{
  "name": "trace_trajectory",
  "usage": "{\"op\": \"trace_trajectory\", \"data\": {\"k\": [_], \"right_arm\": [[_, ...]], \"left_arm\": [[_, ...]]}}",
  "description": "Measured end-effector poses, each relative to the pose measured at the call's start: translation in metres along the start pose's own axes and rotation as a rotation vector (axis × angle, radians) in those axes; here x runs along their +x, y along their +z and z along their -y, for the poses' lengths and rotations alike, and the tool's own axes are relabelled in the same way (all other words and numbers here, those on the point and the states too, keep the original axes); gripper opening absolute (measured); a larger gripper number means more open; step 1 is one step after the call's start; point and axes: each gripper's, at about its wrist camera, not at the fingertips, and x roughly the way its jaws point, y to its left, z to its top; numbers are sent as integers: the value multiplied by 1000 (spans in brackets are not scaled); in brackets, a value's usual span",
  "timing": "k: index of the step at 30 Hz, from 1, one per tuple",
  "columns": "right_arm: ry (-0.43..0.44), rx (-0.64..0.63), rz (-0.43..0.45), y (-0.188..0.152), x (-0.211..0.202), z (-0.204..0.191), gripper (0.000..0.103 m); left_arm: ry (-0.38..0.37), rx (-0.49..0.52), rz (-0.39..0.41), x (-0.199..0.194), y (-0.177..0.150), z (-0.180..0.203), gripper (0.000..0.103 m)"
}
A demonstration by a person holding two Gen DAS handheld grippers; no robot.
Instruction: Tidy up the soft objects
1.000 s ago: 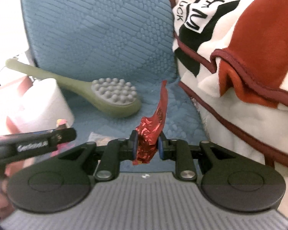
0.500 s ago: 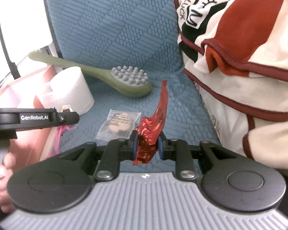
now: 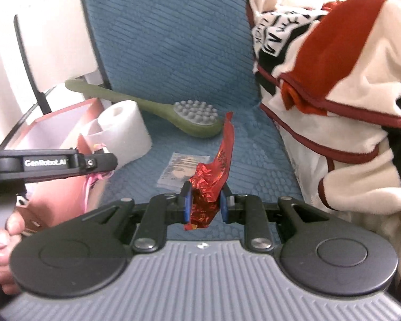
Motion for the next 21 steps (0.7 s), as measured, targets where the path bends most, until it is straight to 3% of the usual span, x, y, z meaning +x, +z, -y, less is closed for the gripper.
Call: {"op": "trace_trajectory", "data": {"k": [8,21], "right_arm": [[47,-32,19,14,-13,-25,24],[119,-105,1,21,-17,-80,24]], "left_arm": [[6,-3,22,-30,7,-5,35],[46,-58,52,-71,15,-52,35]]}}
